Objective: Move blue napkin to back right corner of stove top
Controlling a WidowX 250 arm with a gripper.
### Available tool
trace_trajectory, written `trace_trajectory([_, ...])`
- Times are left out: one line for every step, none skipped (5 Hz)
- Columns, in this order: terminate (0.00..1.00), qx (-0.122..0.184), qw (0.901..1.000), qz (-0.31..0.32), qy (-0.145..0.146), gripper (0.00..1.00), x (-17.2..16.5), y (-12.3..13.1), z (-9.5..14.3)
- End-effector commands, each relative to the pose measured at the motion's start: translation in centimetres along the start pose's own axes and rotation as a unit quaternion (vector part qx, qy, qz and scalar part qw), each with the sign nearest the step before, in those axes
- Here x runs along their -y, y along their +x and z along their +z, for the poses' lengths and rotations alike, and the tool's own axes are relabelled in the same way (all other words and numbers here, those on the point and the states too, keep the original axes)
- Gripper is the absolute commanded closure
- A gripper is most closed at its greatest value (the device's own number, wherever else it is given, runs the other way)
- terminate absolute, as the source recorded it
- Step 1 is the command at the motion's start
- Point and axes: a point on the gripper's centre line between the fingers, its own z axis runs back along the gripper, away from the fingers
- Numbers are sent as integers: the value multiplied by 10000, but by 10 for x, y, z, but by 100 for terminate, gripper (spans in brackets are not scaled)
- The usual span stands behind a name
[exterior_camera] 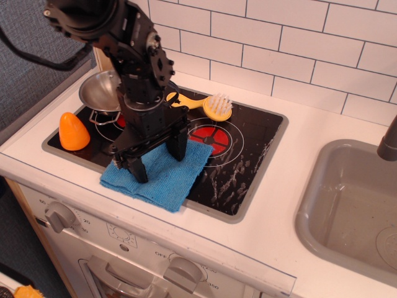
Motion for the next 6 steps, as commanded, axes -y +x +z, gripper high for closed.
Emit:
trace_trajectory([0, 4, 9996, -276, -9, 0, 14, -13, -3])
trace_trajectory([0, -51, 9986, -520, -45, 0, 28, -24, -3])
trace_trajectory([0, -68, 9959, -892, -137, 0, 53, -37, -3])
trace_trajectory([0, -113, 9921, -1219, -278, 0, 74, -47, -3])
trace_trajectory([0, -224, 9861, -1590, -439, 0, 107, -62, -3])
trace_trajectory([0, -321, 9804, -1828, -660, 0, 130, -77, 0])
